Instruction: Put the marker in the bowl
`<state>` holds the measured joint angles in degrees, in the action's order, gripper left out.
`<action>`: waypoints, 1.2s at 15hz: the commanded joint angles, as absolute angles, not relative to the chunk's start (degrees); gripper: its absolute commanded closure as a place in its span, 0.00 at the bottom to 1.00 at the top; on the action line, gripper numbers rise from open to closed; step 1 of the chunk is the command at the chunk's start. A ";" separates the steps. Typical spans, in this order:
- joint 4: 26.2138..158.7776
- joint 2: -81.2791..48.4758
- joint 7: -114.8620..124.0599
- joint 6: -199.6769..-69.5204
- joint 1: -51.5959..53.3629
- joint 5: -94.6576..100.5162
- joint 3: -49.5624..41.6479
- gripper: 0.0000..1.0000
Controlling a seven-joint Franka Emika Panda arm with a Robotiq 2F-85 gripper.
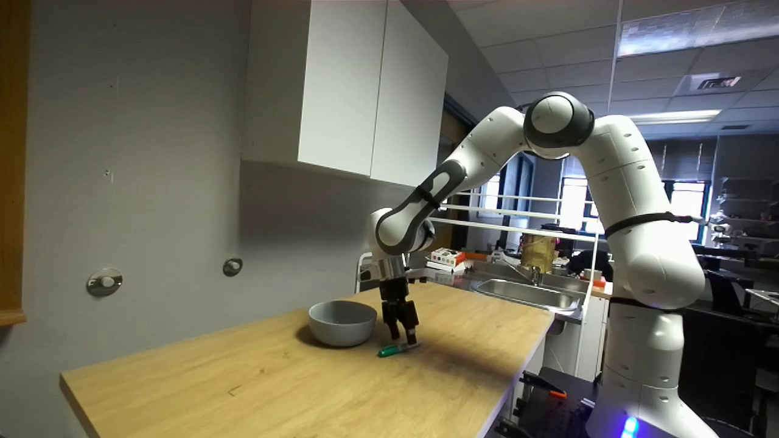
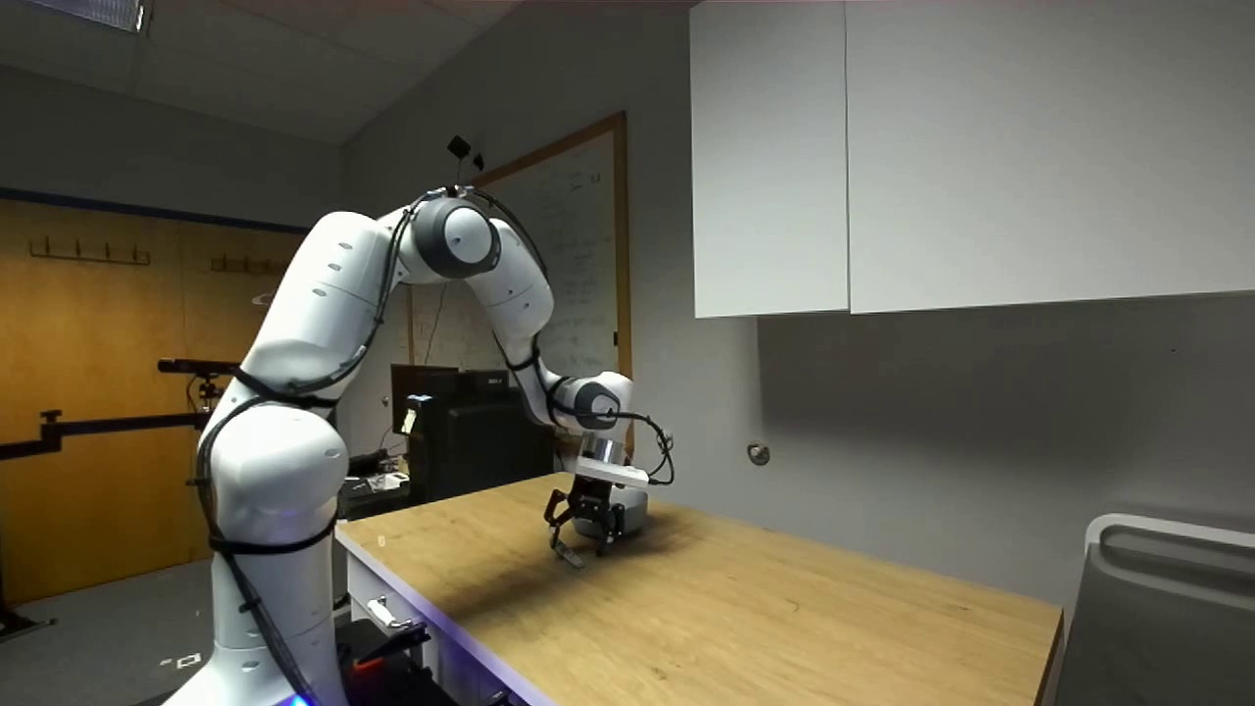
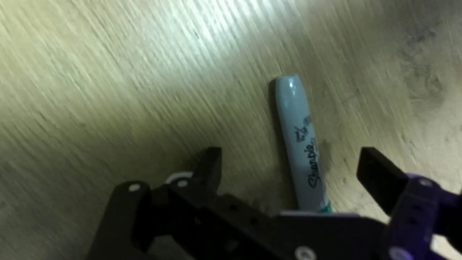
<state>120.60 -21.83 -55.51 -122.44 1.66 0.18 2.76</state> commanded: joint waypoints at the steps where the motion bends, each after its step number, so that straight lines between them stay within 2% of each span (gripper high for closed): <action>1: 117.41 -24.05 -54.51 -120.53 0.03 0.10 4.12 0.25; 2: 117.33 -24.05 -54.06 -120.69 0.01 0.20 4.14 0.27; 3: 116.98 -24.23 -54.09 -120.61 -0.09 0.33 4.12 0.33; 11: 119.69 -19.95 -50.14 -121.89 -0.22 -2.13 4.92 0.95; 12: 119.89 -19.26 -49.65 -121.79 -0.22 -2.57 5.12 0.97; 13: 119.90 -19.01 -49.16 -121.66 -0.21 -2.89 5.24 0.93; 18: 121.83 -15.63 -47.41 -121.70 -0.14 -3.55 5.49 0.93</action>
